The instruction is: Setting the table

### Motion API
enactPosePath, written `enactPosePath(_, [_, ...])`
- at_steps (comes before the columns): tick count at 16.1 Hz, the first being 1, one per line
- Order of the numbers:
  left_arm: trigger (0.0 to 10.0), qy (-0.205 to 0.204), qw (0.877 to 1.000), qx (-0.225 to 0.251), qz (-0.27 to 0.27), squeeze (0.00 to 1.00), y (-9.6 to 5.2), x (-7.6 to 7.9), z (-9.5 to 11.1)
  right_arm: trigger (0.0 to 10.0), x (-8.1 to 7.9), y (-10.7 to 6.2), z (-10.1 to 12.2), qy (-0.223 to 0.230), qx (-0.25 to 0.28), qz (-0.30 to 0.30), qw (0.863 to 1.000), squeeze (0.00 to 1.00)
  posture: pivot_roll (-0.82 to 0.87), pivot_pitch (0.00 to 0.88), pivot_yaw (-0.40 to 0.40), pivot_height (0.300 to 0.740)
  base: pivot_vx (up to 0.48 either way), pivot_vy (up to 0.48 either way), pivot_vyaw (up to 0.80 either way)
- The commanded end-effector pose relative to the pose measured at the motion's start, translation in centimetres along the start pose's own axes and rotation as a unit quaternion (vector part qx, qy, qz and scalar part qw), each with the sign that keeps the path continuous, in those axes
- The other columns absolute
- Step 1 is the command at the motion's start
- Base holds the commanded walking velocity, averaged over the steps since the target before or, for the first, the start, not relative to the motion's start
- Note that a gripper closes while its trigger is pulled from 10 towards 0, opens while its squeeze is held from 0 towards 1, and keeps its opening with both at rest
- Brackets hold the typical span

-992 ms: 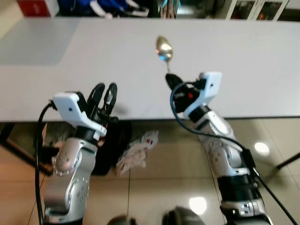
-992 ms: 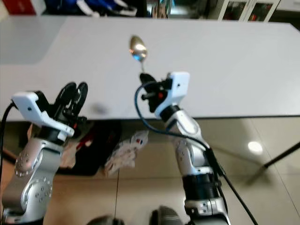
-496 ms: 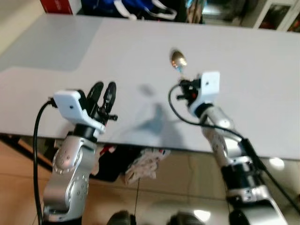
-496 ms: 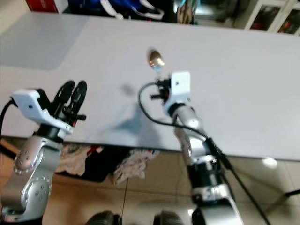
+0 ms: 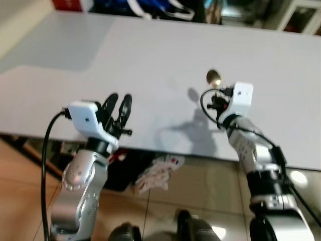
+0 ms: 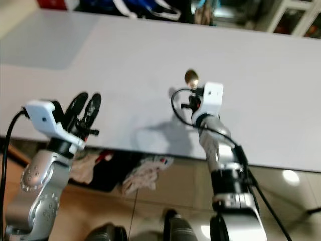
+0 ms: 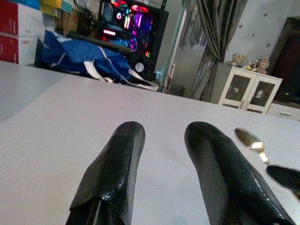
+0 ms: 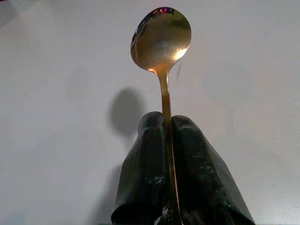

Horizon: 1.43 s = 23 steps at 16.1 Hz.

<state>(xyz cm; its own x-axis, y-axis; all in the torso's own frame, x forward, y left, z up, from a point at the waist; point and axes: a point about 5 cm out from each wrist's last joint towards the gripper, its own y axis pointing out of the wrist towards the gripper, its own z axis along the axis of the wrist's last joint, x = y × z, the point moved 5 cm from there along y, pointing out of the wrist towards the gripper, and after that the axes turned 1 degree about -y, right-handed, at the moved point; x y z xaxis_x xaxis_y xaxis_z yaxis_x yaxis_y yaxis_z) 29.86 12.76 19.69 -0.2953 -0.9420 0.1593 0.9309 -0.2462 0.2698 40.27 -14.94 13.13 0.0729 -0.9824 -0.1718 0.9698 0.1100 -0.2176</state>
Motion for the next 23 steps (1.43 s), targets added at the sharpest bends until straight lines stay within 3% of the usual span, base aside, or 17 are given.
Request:
enactPosePath(1, [10.0, 0.003, 1.000, -0.003, -0.007, 0.00, -0.1, 0.5, 0.0, 10.0, 1.2, 0.2, -0.3, 0.010, -0.023, -0.008, 1.000, 0.00, -0.11, 0.175, -0.001, 0.740, 0.000, 0.000, 0.00])
enactPosePath(6, [10.0, 0.008, 1.000, -0.008, -0.018, 0.00, -0.7, 0.9, 0.2, 10.0, 3.4, 0.8, 0.7, 0.037, -0.026, -0.035, 0.998, 0.00, -0.11, 0.195, 0.000, 0.740, 0.000, 0.000, 0.00])
enactPosePath(9, [10.0, 0.007, 1.000, -0.016, -0.019, 0.00, -1.1, 1.1, -0.1, 10.0, 3.7, 1.3, 1.1, 0.083, -0.028, -0.030, 0.996, 0.00, -0.11, 0.208, -0.002, 0.740, 0.000, 0.000, 0.00])
enactPosePath(12, [10.0, 0.007, 1.000, -0.021, -0.021, 0.00, -1.4, 1.4, -0.1, 10.0, 2.1, 1.7, 0.9, 0.113, -0.034, 0.009, 0.993, 0.00, -0.10, 0.219, -0.001, 0.740, 0.000, 0.000, 0.00])
enactPosePath(14, [10.0, 0.007, 0.999, -0.026, -0.019, 0.00, -1.7, 1.4, -0.1, 10.0, 0.4, 2.0, 0.7, 0.114, -0.036, 0.042, 0.992, 0.00, -0.10, 0.231, 0.002, 0.740, 0.000, 0.000, 0.00])
enactPosePath(17, [10.0, 0.008, 1.000, -0.029, -0.005, 0.00, -1.7, 1.0, -0.1, 10.0, -0.7, 2.4, 0.3, 0.100, -0.043, 0.053, 0.993, 0.00, -0.09, 0.235, -0.007, 0.740, 0.000, 0.000, 0.00])
enactPosePath(22, [10.0, 0.013, 1.000, -0.023, 0.017, 0.00, -1.5, 0.2, 0.2, 10.0, -0.9, 2.6, 0.5, 0.100, -0.041, 0.053, 0.993, 0.00, -0.09, 0.230, -0.010, 0.740, 0.000, 0.000, 0.00])
enactPosePath(23, [10.0, 0.013, 0.999, -0.023, 0.018, 0.00, -1.5, 0.3, 0.2, 10.0, -0.7, 2.6, 0.1, 0.101, -0.050, 0.046, 0.993, 0.64, -0.09, 0.228, -0.012, 0.740, 0.000, 0.000, 0.00])
